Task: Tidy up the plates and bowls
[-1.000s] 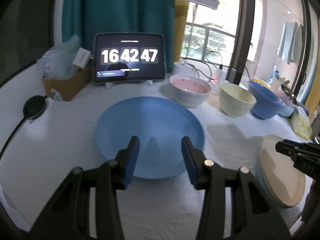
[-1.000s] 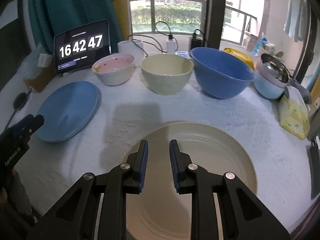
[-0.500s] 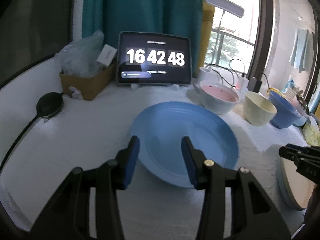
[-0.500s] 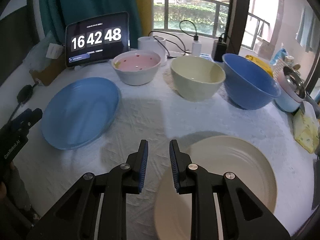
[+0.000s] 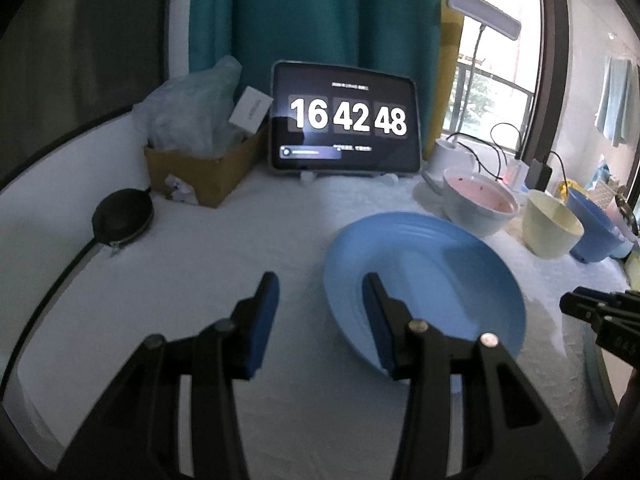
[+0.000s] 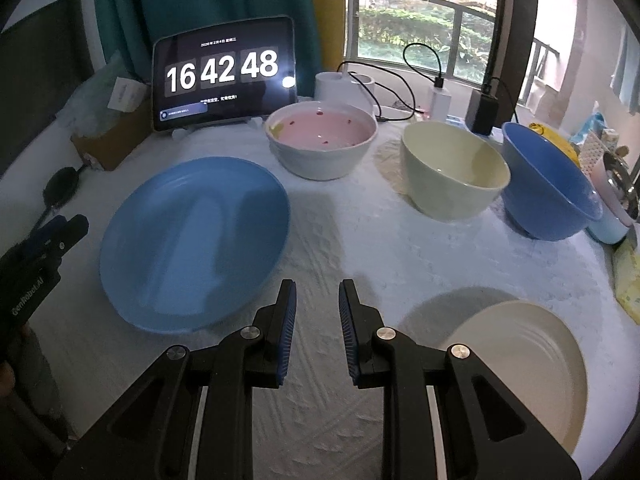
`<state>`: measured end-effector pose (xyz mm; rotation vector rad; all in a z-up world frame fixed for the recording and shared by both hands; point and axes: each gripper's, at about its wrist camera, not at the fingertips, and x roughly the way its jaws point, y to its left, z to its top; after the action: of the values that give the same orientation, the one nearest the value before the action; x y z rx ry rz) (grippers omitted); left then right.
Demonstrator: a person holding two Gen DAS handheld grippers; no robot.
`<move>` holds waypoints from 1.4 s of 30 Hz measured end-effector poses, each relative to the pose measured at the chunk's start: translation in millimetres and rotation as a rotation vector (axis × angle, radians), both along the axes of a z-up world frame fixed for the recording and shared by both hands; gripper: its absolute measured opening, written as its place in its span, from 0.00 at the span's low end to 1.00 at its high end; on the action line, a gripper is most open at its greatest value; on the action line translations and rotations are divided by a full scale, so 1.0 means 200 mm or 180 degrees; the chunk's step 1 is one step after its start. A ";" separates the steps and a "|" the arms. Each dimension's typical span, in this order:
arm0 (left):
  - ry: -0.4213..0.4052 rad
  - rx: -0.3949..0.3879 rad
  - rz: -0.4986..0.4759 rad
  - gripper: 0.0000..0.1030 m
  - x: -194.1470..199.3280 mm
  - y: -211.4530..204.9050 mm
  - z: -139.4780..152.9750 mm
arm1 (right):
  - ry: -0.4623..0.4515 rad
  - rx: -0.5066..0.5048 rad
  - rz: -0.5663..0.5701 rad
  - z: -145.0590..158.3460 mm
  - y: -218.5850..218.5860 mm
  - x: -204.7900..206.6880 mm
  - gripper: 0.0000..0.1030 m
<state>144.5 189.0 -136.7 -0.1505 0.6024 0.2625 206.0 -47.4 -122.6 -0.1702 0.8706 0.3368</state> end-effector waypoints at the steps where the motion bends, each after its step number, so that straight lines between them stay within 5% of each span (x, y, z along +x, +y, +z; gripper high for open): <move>1: 0.0005 0.0006 0.0002 0.44 0.00 0.01 0.00 | 0.0006 0.0011 0.0006 -0.01 0.01 0.01 0.23; 20: 0.0238 -0.0165 -0.0081 0.44 0.16 0.02 -0.10 | 0.0175 0.0164 0.0082 -0.10 0.10 0.14 0.30; 36: 0.0728 -0.0294 -0.0127 0.43 0.27 0.02 -0.21 | 0.0417 0.0200 0.0258 -0.20 0.19 0.16 0.29; 42: 0.0783 -0.0157 -0.0313 0.29 0.25 -0.06 -0.21 | 0.0395 0.0205 0.0272 -0.19 0.18 0.14 0.27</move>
<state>193.9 177.4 -177.9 -0.1368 0.8586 0.1719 233.3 -12.1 -160.5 -0.1280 0.9756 0.4585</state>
